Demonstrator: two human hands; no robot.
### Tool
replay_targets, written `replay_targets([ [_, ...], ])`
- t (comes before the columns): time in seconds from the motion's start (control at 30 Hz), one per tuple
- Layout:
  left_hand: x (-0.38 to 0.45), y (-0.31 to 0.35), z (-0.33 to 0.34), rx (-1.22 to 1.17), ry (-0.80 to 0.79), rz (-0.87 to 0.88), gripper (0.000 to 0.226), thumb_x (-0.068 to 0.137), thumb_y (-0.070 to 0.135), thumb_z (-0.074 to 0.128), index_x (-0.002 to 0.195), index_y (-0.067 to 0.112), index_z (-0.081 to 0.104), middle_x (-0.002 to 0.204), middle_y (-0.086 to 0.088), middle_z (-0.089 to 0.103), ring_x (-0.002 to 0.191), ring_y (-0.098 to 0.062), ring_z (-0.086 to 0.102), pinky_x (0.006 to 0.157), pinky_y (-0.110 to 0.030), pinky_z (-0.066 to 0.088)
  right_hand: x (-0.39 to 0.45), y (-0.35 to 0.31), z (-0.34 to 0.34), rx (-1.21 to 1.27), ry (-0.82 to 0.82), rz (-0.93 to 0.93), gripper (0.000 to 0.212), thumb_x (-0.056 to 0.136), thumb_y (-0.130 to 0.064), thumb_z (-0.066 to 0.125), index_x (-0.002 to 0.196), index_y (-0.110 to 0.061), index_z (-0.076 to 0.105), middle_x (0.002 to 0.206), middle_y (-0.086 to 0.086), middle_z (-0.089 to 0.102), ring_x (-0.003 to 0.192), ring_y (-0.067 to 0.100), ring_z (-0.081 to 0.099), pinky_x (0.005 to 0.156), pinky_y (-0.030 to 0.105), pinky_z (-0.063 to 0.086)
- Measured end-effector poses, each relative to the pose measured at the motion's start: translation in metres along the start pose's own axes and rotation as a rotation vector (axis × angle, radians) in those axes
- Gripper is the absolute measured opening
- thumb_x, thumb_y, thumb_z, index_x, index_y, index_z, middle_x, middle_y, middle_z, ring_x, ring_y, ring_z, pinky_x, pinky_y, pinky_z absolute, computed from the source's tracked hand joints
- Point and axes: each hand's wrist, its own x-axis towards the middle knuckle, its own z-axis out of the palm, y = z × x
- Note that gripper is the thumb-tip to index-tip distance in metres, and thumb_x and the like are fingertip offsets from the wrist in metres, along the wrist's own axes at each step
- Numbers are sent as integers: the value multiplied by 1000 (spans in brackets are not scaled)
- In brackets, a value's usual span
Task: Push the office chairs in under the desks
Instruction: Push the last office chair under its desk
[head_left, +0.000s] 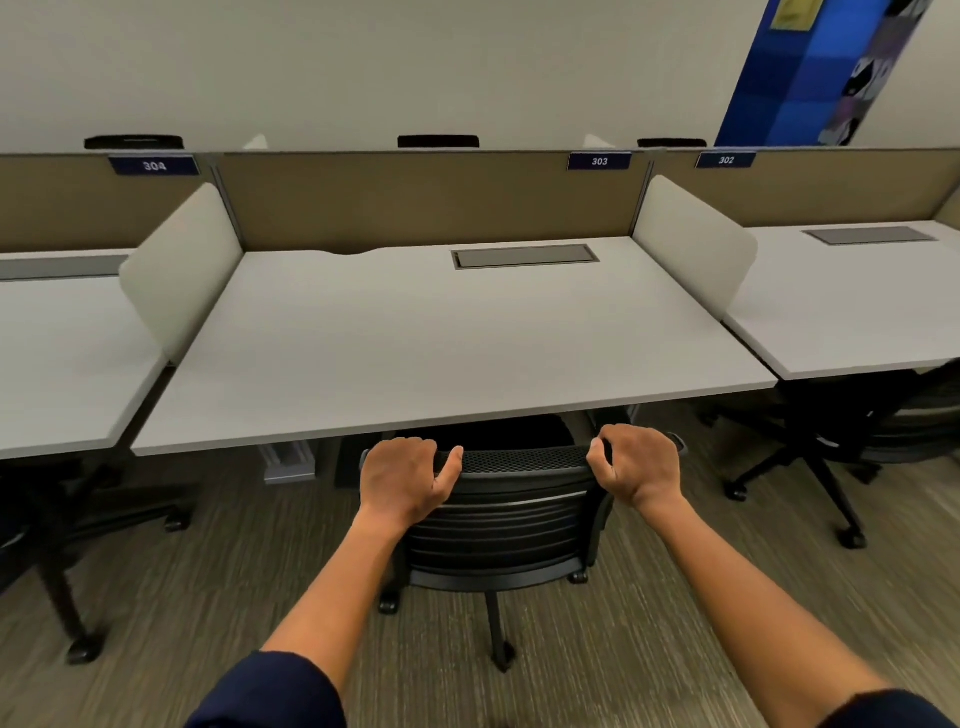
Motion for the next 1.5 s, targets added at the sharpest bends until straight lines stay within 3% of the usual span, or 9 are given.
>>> replay_targets([
  [0.33,63,-2,31,-12,-30,-71,72,94,68,17,51,19,47,46,5,47,44,-15,46,43,-29,32,67,25,38,16,-56,-23,48,86,-47,31,55,-15,50,51,2,52,44,26,44,44,26,20],
  [0.5,87,-2,40,-4,-16,-95,71,94,66,20,50,17,48,45,5,46,43,-15,45,44,-27,26,94,36,52,20,-66,-48,53,86,-49,29,57,-14,56,53,2,55,46,25,48,45,26,24],
  [1.0,126,-12,58,7,-61,-130,73,95,66,14,53,19,51,50,6,50,47,-14,49,48,-28,44,130,48,75,69,-51,-56,52,88,-47,32,58,-13,58,52,1,56,45,23,47,45,25,29],
  [1.13,126,-14,58,-1,-42,-123,74,93,70,10,56,22,51,54,6,52,53,-16,51,49,-28,33,132,47,75,79,-39,-63,51,88,-47,33,59,-13,58,52,2,56,45,24,47,47,25,23],
  [1.2,127,-14,56,-44,-47,-128,81,90,78,4,66,25,60,67,7,63,67,-18,61,56,-30,43,131,47,75,84,-38,-77,53,89,-47,32,62,-12,61,55,3,59,46,24,48,47,26,27],
  [1.27,126,-15,56,-77,-71,-134,83,89,80,10,103,26,72,109,1,73,107,-23,65,86,-41,54,130,45,73,78,-50,-85,55,90,-49,31,72,-12,67,61,4,64,50,25,53,49,27,31],
  [1.33,122,-16,54,-64,-107,-152,86,90,77,16,138,19,57,148,-6,54,141,-27,43,115,-48,37,129,43,71,78,-56,-98,57,92,-51,31,90,-12,73,71,6,70,57,28,60,52,28,37],
  [1.37,118,-15,52,-52,-116,-159,88,89,76,15,146,17,49,157,-8,43,148,-28,32,121,-48,27,128,40,68,76,-62,-104,58,93,-52,31,99,-12,73,77,8,72,61,29,63,54,30,43],
  [1.5,96,-11,41,-57,-105,-211,92,90,76,12,158,16,26,168,-11,13,156,-27,5,126,-50,6,124,24,62,54,-65,-138,66,95,-60,30,125,-13,65,106,13,74,94,34,68,75,42,55],
])
